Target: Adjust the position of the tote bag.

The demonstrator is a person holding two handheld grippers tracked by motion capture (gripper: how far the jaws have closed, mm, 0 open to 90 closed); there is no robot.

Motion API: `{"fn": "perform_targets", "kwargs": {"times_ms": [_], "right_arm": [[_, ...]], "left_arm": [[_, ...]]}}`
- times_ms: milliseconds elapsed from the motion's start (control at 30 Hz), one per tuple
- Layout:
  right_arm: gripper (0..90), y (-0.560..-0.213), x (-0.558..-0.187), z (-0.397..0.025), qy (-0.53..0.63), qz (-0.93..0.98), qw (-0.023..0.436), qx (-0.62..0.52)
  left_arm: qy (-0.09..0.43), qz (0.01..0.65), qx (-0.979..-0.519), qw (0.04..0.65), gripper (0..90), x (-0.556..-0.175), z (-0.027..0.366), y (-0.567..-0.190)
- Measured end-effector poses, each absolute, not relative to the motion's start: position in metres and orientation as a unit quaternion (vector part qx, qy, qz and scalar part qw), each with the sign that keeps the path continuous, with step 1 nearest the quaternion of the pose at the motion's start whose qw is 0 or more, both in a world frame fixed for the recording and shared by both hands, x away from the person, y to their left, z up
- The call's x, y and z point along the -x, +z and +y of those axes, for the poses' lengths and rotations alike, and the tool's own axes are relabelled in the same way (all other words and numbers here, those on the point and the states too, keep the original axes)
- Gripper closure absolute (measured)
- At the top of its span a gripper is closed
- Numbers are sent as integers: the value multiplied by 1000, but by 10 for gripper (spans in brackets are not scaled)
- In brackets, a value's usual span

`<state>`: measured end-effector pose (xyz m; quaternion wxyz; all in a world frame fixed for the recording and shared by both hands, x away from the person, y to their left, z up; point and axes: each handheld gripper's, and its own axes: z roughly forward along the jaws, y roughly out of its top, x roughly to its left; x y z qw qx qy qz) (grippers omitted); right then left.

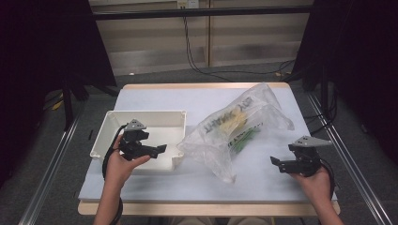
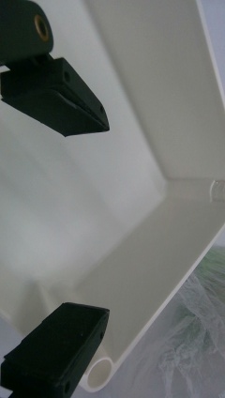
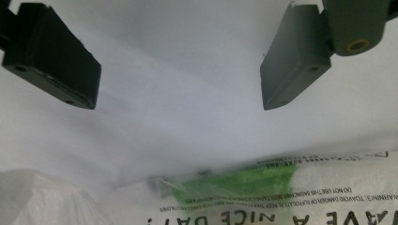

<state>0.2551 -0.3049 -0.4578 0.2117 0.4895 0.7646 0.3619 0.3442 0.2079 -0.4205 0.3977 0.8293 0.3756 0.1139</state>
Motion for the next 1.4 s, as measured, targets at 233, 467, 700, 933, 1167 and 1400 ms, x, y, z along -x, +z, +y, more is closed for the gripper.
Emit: {"fn": "perform_targets", "kwargs": {"times_ms": [233,467,700,933,1167,1400], "right_arm": [[169,-460,-276,-294,370,767,197,-486],[195,-457,-295,-281,370,774,194,-475],[196,-458,-307,-279,372,772,197,-477],[203,-457,-317,-279,369,766,210,-483],[255,-454,-333,-284,370,753,223,-497],[253,-459,-348,-281,347,762,231,-495]], "left_arm": [[117,380,-824,404,99,-344,210,-418],[116,370,-831,398,101,-345,211,-419],[119,373,-832,393,102,-344,211,-417],[119,369,-833,396,103,-345,209,-417],[119,366,-836,392,104,-346,207,-416],[120,365,-838,387,105,-346,208,-417]]}}
